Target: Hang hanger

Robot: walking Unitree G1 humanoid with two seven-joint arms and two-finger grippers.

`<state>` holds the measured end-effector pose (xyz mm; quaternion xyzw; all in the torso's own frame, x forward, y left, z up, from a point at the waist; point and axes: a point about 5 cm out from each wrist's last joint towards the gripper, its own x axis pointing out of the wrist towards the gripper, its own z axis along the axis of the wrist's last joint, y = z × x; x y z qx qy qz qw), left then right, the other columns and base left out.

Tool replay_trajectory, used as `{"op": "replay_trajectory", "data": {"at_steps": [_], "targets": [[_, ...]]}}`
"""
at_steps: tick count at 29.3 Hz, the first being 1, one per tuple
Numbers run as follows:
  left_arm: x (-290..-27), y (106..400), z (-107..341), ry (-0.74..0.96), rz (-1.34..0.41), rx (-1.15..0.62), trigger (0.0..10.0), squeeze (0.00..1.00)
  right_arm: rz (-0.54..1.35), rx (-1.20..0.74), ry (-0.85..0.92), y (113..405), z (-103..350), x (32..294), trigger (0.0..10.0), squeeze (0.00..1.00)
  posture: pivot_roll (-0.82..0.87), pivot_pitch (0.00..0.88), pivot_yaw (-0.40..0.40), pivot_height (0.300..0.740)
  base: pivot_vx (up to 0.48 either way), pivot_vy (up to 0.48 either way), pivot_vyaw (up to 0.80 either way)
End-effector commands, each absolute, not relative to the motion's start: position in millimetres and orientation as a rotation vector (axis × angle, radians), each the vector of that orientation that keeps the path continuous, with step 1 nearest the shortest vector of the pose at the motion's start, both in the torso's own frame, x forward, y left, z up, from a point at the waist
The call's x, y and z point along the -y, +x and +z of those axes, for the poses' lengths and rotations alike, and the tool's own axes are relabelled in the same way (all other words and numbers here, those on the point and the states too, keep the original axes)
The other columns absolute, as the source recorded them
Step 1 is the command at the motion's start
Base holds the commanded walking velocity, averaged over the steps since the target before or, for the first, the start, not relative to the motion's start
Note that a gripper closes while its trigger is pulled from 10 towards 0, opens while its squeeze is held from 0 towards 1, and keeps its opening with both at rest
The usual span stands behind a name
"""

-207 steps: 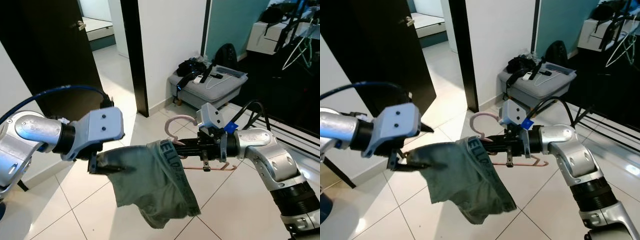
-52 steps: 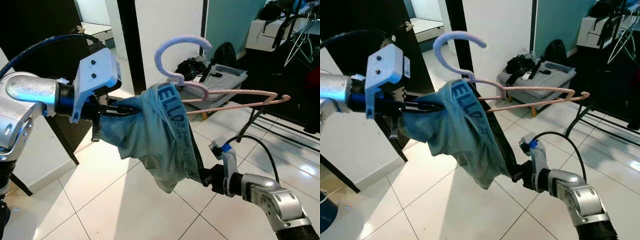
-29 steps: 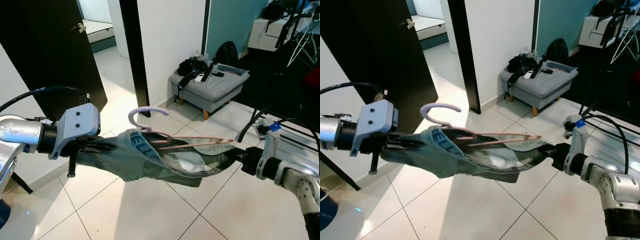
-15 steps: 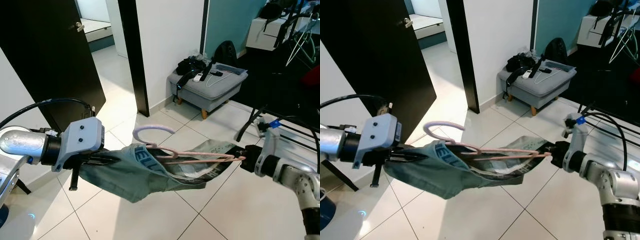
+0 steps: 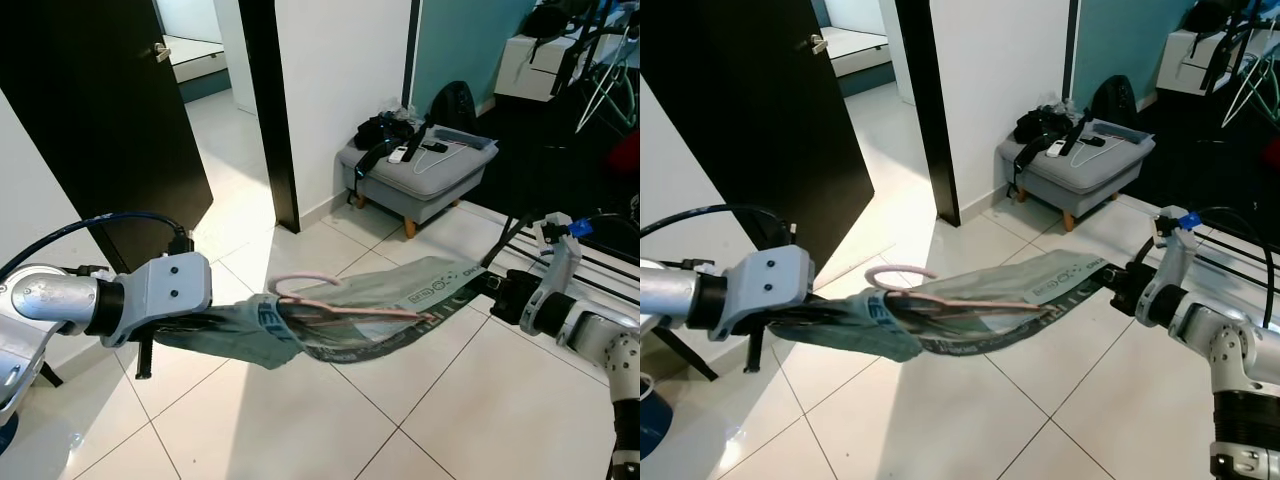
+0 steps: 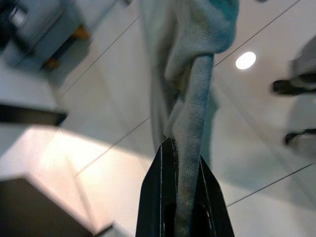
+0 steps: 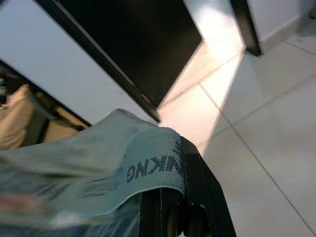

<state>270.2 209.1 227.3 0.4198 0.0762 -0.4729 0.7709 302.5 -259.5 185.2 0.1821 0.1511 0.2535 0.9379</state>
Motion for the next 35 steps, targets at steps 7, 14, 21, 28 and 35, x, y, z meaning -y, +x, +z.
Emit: {"op": "replay_trajectory", "data": {"at_steps": [7,14,21,28,35], "targets": [[-210,276,225,0.924,-0.971,-0.175,10.0,0.0,0.557,-0.292,0.372,304,195,247,0.0,0.0,-0.09,0.0,0.07,0.731,0.0,0.0,0.0],[-207,284,223,0.923,-0.898,-0.146,10.0,0.0,0.603,-0.29,0.377,307,197,230,0.0,0.0,-0.09,0.0,0.069,0.731,0.0,0.0,0.0],[-186,297,220,0.77,-0.733,-0.036,10.0,0.0,0.711,-0.342,0.397,307,187,181,0.0,0.0,-0.09,0.0,0.064,0.731,0.0,0.0,0.0],[-190,300,217,0.733,-0.619,-0.019,10.0,0.0,0.727,-0.408,0.361,303,173,173,0.0,0.0,-0.07,0.0,0.052,0.731,0.0,0.0,0.0],[-189,296,202,0.751,-0.611,-0.071,10.0,0.0,0.619,-0.367,0.336,313,179,192,0.0,0.0,-0.07,0.0,0.051,0.731,0.0,0.0,0.0]]}}
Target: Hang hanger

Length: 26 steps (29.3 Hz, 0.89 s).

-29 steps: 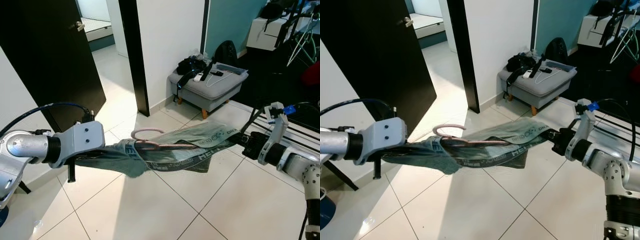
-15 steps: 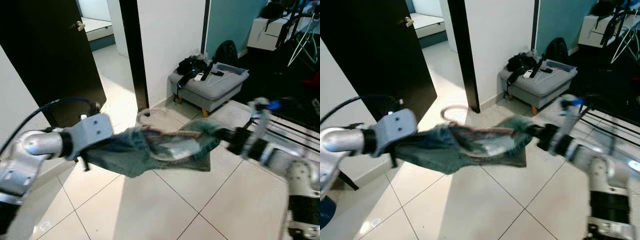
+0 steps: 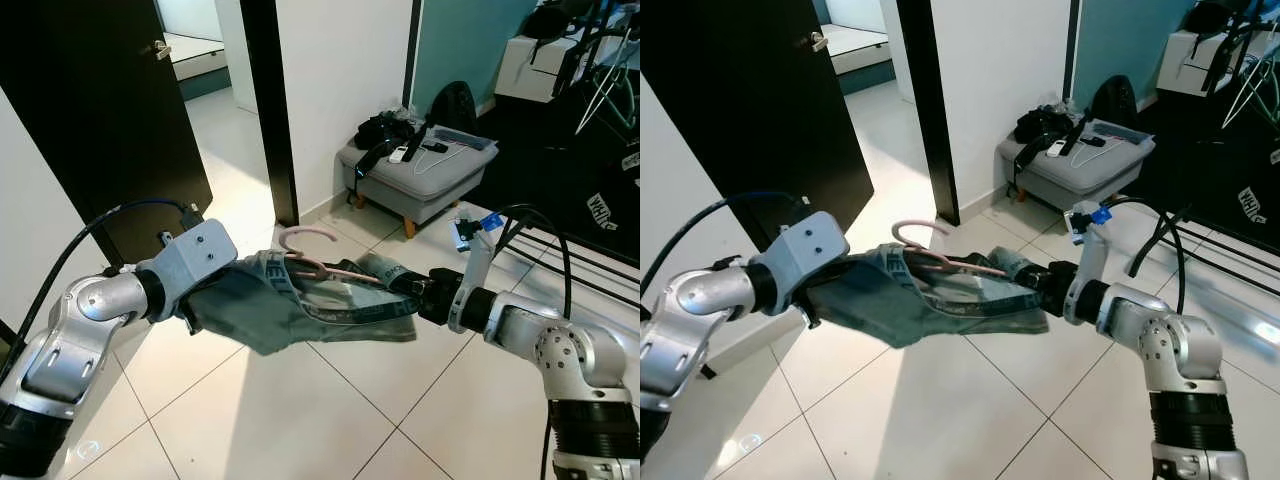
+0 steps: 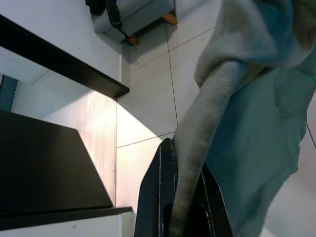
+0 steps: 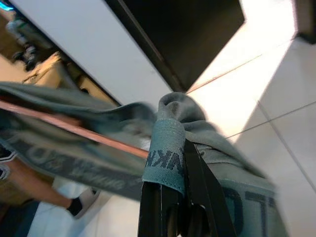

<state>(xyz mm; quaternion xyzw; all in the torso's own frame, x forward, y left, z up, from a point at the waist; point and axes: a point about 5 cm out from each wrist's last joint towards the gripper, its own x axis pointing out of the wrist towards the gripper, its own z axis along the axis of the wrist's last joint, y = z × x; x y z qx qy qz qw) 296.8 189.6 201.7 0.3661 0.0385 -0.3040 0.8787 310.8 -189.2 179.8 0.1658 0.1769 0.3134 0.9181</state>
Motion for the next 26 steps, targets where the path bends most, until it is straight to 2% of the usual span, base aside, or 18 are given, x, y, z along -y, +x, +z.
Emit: {"op": "replay_trajectory", "data": {"at_steps": [1,3,9,26], "targets": [[-187,295,199,0.746,-0.618,-0.079,10.0,0.0,0.605,-0.359,0.333,315,180,193,0.0,0.0,-0.07,0.0,0.051,0.731,0.0,0.0,0.0],[-176,290,185,0.731,-0.648,-0.105,10.0,0.0,0.56,-0.319,0.321,319,185,196,0.0,0.0,-0.07,0.0,0.05,0.731,0.0,0.0,0.0],[-166,281,153,0.8,-0.676,-0.188,10.0,0.0,0.508,-0.267,0.332,324,193,200,0.0,0.0,-0.07,0.0,0.05,0.731,0.0,0.0,0.0],[-182,271,133,0.918,-0.647,-0.256,10.0,0.0,0.384,-0.241,0.321,328,198,231,0.0,0.0,-0.08,0.0,0.056,0.731,0.0,0.0,0.0]]}}
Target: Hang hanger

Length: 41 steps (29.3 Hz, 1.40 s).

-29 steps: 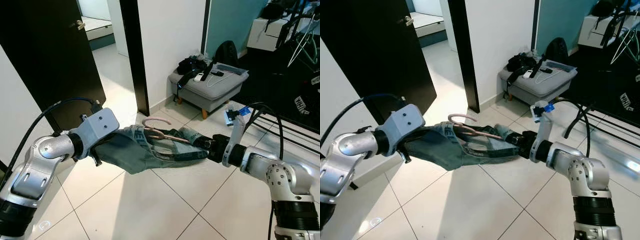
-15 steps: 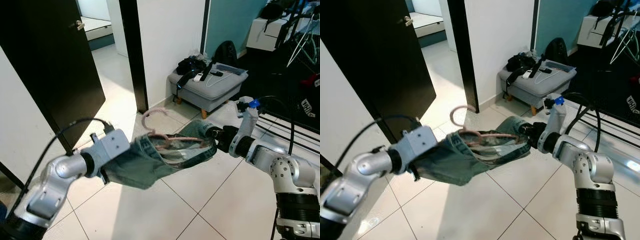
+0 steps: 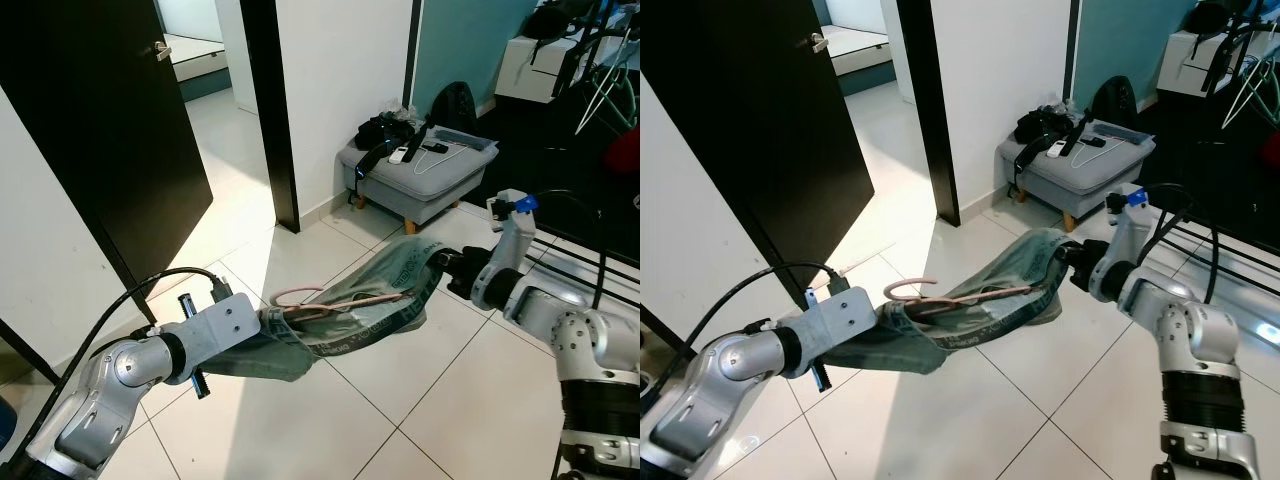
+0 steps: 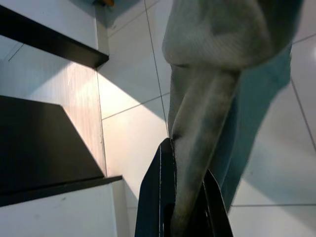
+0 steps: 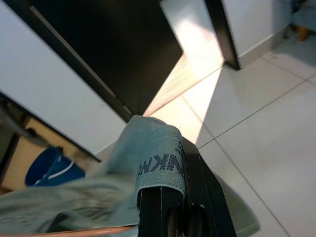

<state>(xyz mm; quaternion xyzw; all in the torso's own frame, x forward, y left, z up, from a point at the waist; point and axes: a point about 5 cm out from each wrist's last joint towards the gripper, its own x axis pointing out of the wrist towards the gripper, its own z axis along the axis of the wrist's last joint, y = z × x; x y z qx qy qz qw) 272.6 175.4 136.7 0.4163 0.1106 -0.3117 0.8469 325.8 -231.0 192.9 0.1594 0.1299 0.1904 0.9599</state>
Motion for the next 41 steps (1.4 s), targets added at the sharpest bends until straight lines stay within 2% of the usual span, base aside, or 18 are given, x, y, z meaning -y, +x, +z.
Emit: {"op": "replay_trajectory", "data": {"at_steps": [1,6,10,16,21,27,33,41], "targets": [[-182,271,133,0.92,-0.647,-0.256,10.0,0.0,0.383,-0.24,0.322,328,198,231,0.0,0.0,-0.08,0.0,0.056,0.731,0.0,0.0,0.0],[-184,272,133,0.946,-0.63,-0.242,10.0,0.0,0.287,-0.231,0.309,329,200,258,0.0,0.0,-0.08,0.0,0.054,0.731,0.0,0.0,0.0],[-185,273,133,0.96,-0.617,-0.237,10.0,0.0,0.269,-0.228,0.308,329,202,264,0.0,0.0,-0.08,0.0,0.054,0.731,0.0,0.0,0.0],[-184,277,134,0.965,-0.583,-0.226,10.0,0.0,0.318,-0.234,0.317,328,202,253,0.0,0.0,-0.08,0.0,0.055,0.731,0.0,0.0,0.0],[-179,284,137,0.922,-0.494,-0.199,10.0,0.0,0.437,-0.26,0.329,325,197,221,0.0,0.0,-0.08,0.0,0.056,0.731,0.0,0.0,0.0],[-173,289,135,0.85,-0.438,-0.212,10.0,0.0,0.507,-0.283,0.34,324,190,197,0.0,0.0,-0.08,0.0,0.055,0.731,0.0,0.0,0.0],[-173,294,133,0.775,-0.377,-0.243,10.0,0.0,0.524,-0.288,0.343,325,189,191,0.0,0.0,-0.08,0.0,0.059,0.731,0.0,0.0,0.0],[-197,300,130,0.677,-0.224,-0.317,10.0,0.0,0.485,-0.277,0.332,325,192,201,0.0,0.0,-0.09,0.0,0.062,0.731,0.0,0.0,0.0]]}}
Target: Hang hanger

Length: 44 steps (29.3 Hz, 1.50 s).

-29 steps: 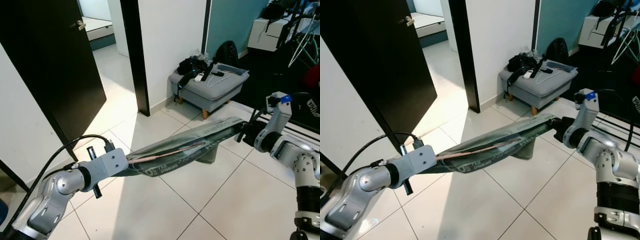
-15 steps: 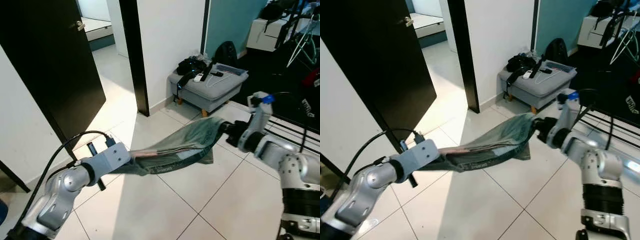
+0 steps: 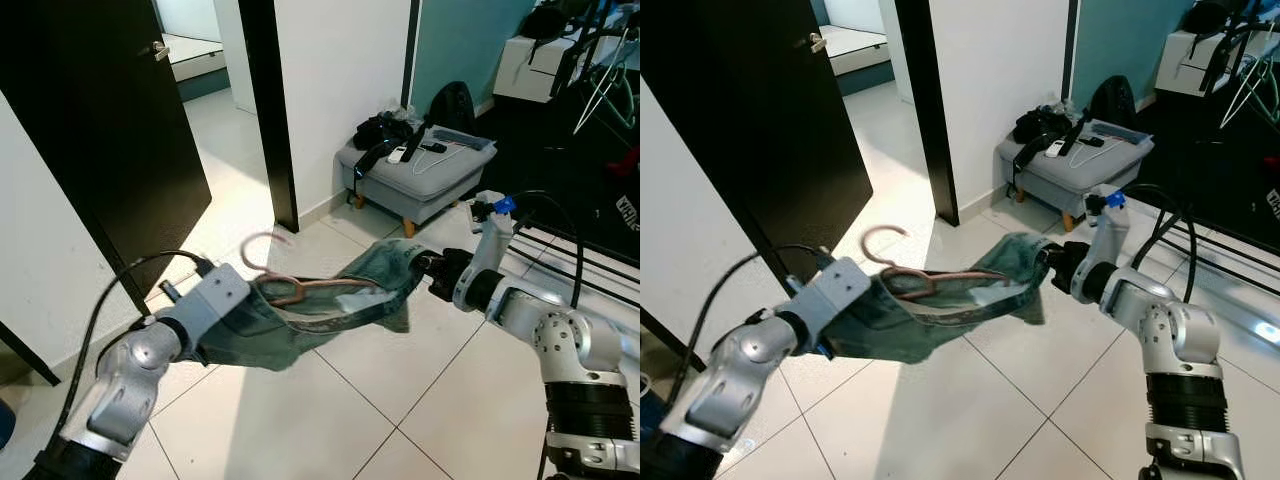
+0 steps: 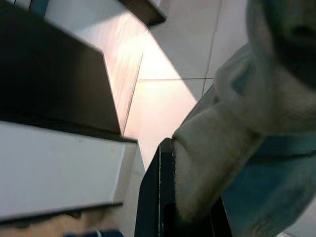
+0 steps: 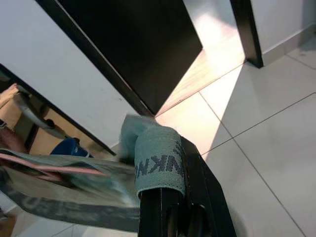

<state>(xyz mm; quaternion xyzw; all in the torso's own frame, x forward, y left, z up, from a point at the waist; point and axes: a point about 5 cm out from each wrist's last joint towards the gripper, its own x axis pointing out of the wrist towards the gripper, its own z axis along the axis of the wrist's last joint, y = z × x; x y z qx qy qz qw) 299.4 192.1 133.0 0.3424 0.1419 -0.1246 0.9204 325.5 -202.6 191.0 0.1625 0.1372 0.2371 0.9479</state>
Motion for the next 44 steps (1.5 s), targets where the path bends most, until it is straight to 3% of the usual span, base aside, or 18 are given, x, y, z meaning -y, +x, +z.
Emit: {"op": "replay_trajectory", "data": {"at_steps": [1,5,9,20,24,33,44], "targets": [[-197,300,130,0.677,-0.224,-0.317,10.0,0.0,0.485,-0.277,0.332,325,192,201,0.0,0.0,-0.09,0.0,0.062,0.731,0.0,0.0,0.0],[-191,305,133,0.401,-0.173,-0.332,10.0,0.0,0.484,-0.278,0.327,324,189,194,0.0,0.0,-0.08,0.0,0.062,0.731,0.0,0.0,0.0],[-178,306,134,0.318,-0.197,-0.333,10.0,0.0,0.5,-0.291,0.325,323,184,183,0.0,0.0,-0.08,0.0,0.06,0.731,0.0,0.0,0.0],[-155,302,126,0.424,-0.283,-0.335,10.0,0.0,0.476,-0.279,0.311,329,183,184,0.0,0.0,-0.08,0.0,0.062,0.731,0.0,0.0,0.0],[-162,300,123,0.477,-0.266,-0.359,10.0,0.0,0.424,-0.26,0.29,330,187,200,0.0,0.0,-0.08,0.0,0.058,0.731,0.0,0.0,0.0],[-165,297,116,0.577,-0.294,-0.385,10.0,0.0,0.401,-0.218,0.278,333,196,205,0.0,0.0,-0.08,0.0,0.06,0.731,0.0,0.0,0.0],[-160,294,107,0.583,-0.287,-0.421,10.0,0.0,0.413,-0.207,0.283,331,199,201,0.0,0.0,-0.09,0.0,0.062,0.731,0.0,0.0,0.0]]}}
